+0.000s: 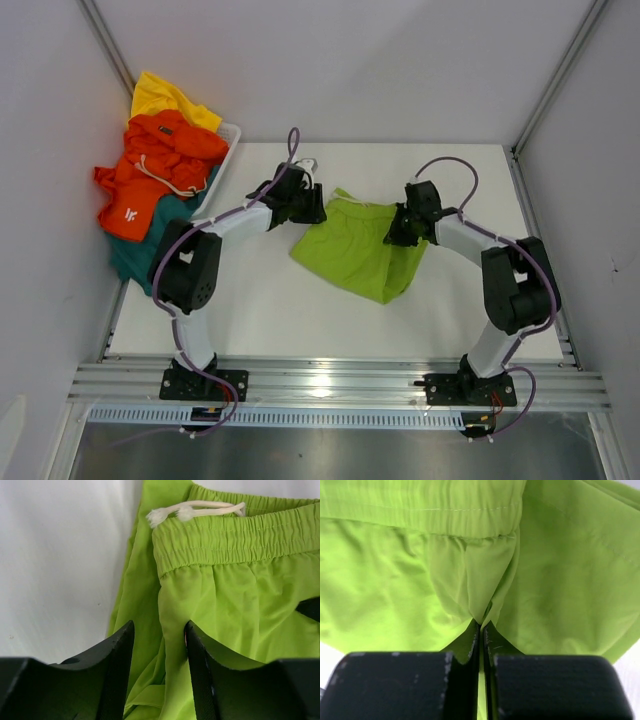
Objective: Fold and stack the shorts
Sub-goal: Fold the shorts
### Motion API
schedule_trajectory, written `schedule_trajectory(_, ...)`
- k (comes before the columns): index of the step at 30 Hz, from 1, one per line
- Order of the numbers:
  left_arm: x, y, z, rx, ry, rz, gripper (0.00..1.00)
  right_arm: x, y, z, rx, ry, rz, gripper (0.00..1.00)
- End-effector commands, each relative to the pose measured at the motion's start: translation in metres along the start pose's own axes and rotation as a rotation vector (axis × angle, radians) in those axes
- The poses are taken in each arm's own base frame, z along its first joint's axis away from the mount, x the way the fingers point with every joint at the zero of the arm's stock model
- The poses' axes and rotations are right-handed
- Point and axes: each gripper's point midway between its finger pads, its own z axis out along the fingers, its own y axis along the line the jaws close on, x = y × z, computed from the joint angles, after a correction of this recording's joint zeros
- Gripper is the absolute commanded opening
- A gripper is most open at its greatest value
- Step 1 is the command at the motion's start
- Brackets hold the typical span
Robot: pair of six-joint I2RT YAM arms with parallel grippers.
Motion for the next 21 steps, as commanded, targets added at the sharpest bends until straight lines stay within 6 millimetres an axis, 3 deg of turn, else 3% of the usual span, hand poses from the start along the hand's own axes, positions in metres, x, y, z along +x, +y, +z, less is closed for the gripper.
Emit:
schedule_trajectory(1,-0.028,-0.010,-0.005,0.060,-0.093,0.004,0.49,-0.036,0.031,-0.039,-0.081,-0.136,-0.056,0.00)
schedule_trajectory(4,-0.033,-0.016,-0.007,0.080,-0.113,0.005,0.51,-0.045,0.034,-0.060,-0.076,-0.192,-0.066,0.00)
schedule_trajectory(8,-0.033,-0.017,-0.003,0.089,-0.100,-0.001,0.51,-0.047,0.019,-0.073,-0.014,-0.232,-0.047,0.00)
schedule_trajectory(13,-0.027,-0.023,0.004,0.129,-0.089,-0.017,0.51,-0.026,-0.013,-0.054,0.065,-0.183,0.012,0.00)
schedule_trajectory(14,-0.025,-0.023,0.006,0.130,-0.087,-0.019,0.51,-0.012,-0.026,-0.045,0.093,-0.152,0.028,0.00)
schedule_trajectory(18,-0.022,-0.023,0.010,0.113,-0.083,-0.014,0.51,0.009,-0.056,-0.026,0.187,-0.117,0.082,0.00)
schedule_trajectory(21,-0.020,-0.022,0.012,0.098,-0.076,-0.014,0.51,0.017,-0.073,-0.017,0.240,-0.081,0.097,0.02)
